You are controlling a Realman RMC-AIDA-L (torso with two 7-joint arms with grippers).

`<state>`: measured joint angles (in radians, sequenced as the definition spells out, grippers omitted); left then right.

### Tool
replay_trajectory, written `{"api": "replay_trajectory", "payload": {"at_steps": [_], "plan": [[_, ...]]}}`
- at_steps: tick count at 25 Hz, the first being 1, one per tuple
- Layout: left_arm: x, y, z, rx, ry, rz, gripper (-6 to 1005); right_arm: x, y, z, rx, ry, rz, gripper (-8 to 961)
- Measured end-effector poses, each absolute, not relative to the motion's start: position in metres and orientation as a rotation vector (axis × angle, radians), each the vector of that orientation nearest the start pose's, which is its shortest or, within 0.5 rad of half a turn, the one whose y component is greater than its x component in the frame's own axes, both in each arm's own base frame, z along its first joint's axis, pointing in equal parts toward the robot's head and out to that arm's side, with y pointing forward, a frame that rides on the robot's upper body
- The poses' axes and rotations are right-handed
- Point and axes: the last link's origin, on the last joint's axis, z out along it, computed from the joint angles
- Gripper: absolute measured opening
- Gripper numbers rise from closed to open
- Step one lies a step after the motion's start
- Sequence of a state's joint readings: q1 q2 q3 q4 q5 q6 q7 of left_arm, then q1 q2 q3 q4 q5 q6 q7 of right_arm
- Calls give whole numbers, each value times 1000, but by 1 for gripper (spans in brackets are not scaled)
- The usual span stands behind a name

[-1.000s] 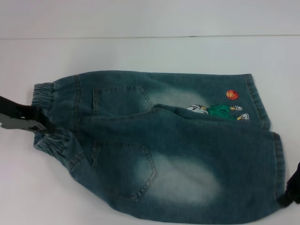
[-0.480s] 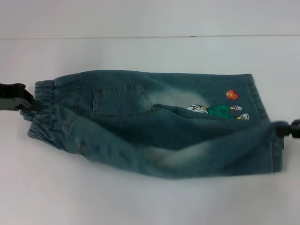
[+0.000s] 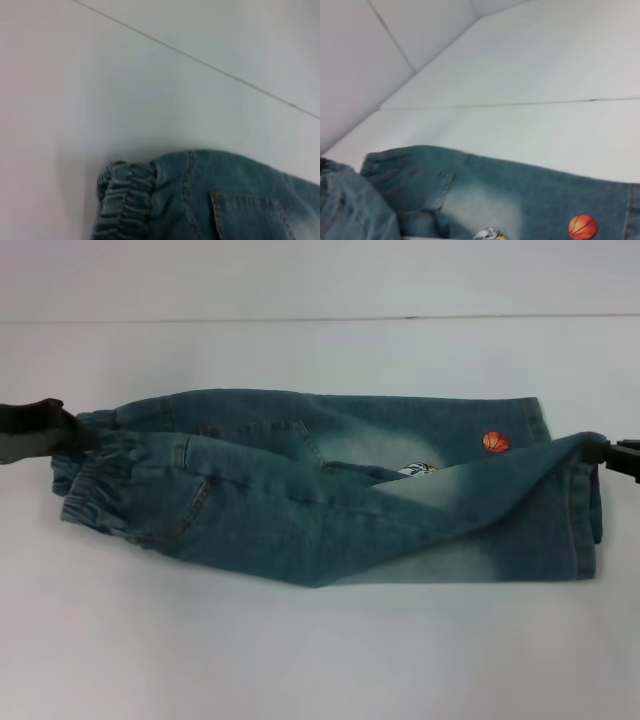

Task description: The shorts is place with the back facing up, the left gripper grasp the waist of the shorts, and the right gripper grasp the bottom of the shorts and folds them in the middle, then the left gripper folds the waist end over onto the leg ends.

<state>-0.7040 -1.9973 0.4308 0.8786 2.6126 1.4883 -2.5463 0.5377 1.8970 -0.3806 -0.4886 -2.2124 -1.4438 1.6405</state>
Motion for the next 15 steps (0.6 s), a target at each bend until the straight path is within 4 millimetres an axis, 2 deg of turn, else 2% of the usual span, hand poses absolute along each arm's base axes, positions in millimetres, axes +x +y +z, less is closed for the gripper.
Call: {"api": "replay_trajectory", "payload": {"at_steps": [6,15], "plan": [[-299,385,83,-1961,-1791,-323,130,338,355,57,-2285,1151,587,38],[-308,382,92,-1926,-1737,-435,136,336,369,49,-2180,1151,610,39]]}}
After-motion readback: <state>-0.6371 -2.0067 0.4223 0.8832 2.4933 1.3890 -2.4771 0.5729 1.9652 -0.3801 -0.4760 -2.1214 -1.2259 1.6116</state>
